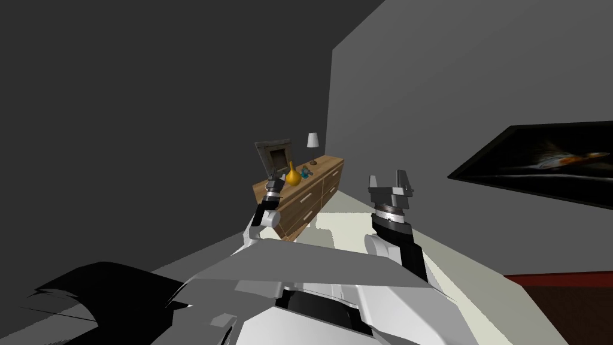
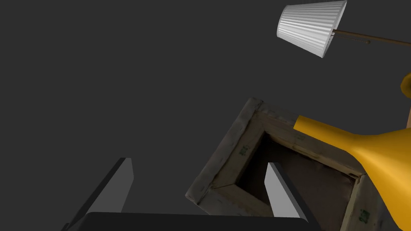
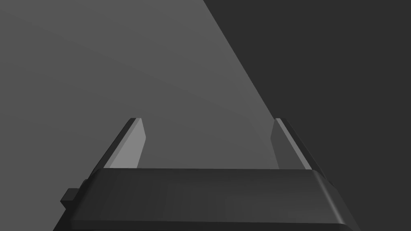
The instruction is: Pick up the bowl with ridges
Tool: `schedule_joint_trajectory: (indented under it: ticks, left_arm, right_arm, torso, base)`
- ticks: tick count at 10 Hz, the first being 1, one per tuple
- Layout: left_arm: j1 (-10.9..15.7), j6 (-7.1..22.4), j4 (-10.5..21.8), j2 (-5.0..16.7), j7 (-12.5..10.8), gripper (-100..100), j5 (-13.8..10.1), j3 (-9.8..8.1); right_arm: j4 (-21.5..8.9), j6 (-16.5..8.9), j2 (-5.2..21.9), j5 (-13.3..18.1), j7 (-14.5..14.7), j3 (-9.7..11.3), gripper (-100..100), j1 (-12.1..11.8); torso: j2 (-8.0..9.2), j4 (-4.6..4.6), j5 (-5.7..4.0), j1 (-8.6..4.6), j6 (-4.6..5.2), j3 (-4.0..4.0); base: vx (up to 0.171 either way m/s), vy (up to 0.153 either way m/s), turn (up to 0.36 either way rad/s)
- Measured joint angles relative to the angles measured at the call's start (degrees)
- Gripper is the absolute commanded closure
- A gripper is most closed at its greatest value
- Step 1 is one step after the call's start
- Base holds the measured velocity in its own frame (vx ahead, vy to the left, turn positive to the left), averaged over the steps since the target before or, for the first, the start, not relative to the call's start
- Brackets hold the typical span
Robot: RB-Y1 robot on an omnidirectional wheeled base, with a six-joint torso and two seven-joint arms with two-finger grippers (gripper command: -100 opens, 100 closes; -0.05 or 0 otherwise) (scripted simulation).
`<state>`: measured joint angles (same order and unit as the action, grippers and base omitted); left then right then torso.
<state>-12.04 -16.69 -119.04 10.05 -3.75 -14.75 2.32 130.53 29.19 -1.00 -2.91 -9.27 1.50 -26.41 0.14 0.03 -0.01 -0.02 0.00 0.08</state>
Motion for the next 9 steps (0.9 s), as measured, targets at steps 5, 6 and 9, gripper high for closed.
schedule_joint_trajectory:
  ticks: [5,6,9]
  left_arm:
    - [6.2,7.9,5.6,3.5,-0.1,-100,-3.1,-0.61]
    - [7.0,9.3,6.6,4.0,-0.2,-100,-3.6,-0.66]
    - [11.7,14.8,10.7,5.6,0.2,-100,-5.3,-0.88]
  right_arm:
    - [0.0,0.0,0.0,0.0,0.0,0.0,0,0.0]
    - [0.0,0.0,0.0,0.0,0.0,0.0,0,0.0]
    - [0.0,0.0,0.0,0.0,0.0,0.0,0,0.0]
  torso:
    - [0.0,0.0,0.0,-0.01,0.0,0.0]
    - [-0.02,-0.01,0.0,-0.01,0.0,-0.01]
    - [-0.04,-0.01,0.0,0.0,0.0,-0.03]
  base:
    - [-0.042,-0.013,0.008]
    - [-0.037,-0.004,0.018]
    - [-0.031,-0.007,0.01]
